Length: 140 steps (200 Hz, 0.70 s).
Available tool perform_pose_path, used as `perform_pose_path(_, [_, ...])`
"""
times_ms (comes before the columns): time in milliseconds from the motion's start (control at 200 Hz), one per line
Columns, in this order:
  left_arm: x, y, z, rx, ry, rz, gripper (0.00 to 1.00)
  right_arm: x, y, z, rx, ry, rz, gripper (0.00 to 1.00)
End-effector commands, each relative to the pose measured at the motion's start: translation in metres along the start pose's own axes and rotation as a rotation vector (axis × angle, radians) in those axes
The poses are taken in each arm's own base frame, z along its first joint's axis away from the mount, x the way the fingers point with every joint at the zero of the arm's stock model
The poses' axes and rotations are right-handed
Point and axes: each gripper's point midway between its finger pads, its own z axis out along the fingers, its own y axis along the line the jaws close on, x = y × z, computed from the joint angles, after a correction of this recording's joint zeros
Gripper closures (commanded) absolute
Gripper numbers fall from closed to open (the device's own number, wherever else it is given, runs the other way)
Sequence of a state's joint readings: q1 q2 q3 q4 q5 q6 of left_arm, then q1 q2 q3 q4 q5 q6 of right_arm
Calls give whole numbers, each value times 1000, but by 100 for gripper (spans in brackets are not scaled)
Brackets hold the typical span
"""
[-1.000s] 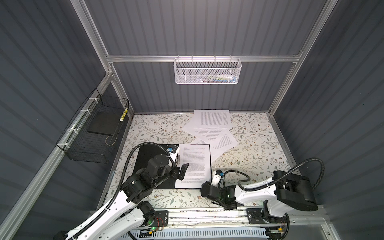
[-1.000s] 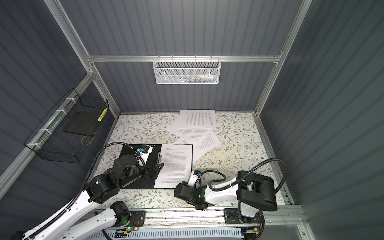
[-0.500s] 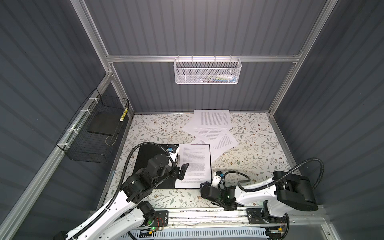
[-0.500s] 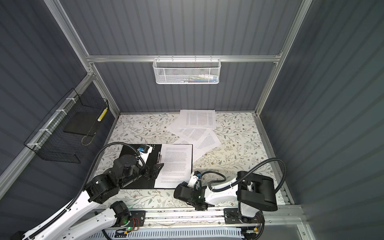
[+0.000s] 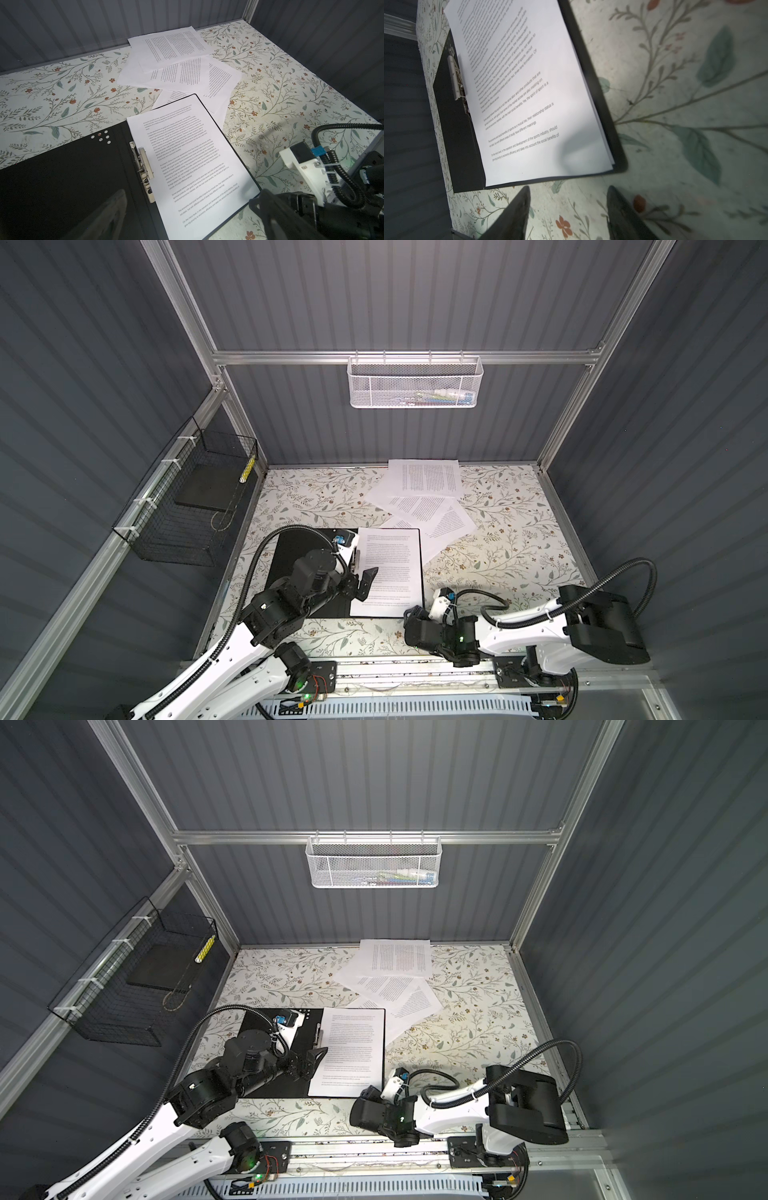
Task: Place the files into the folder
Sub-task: 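Release the sheet and move the right gripper toward the loose sheets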
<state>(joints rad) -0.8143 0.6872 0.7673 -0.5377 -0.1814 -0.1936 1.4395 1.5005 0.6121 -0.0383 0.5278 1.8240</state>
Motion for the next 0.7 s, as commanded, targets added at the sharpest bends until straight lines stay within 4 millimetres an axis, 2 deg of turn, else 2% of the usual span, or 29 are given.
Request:
perform_pose_path(0, [-6, 0, -5, 9, -25, -6, 0, -16, -6, -11, 49, -71, -18, 39])
perform_pose_path(155, [-7, 0, -7, 10, -30, -7, 0, -32, -7, -23, 78, -93, -96, 33])
perform_pose_path(310, [-7, 0, -6, 11, -29, -8, 0, -70, 3, -33, 54, -115, -220, 19])
perform_pose_path(370, [-5, 0, -4, 10, -23, -7, 0, -95, 10, -30, 24, -95, -252, 11])
perform_pose_path(385, [-5, 0, -3, 10, -20, -6, 0, -102, 11, -29, 25, -92, -258, 3])
perform_pose_path(400, [-5, 0, -3, 9, -20, -6, 0, -109, 9, -29, 33, -90, -266, 1])
perform_pose_path(590, [-1, 1, 4, -3, 10, 5, 0, -209, -1, -31, 143, -115, -284, 1])
perform_pose_path(695, [1, 3, 8, -14, 27, 9, 0, -254, 6, -18, 162, -68, -289, 1])
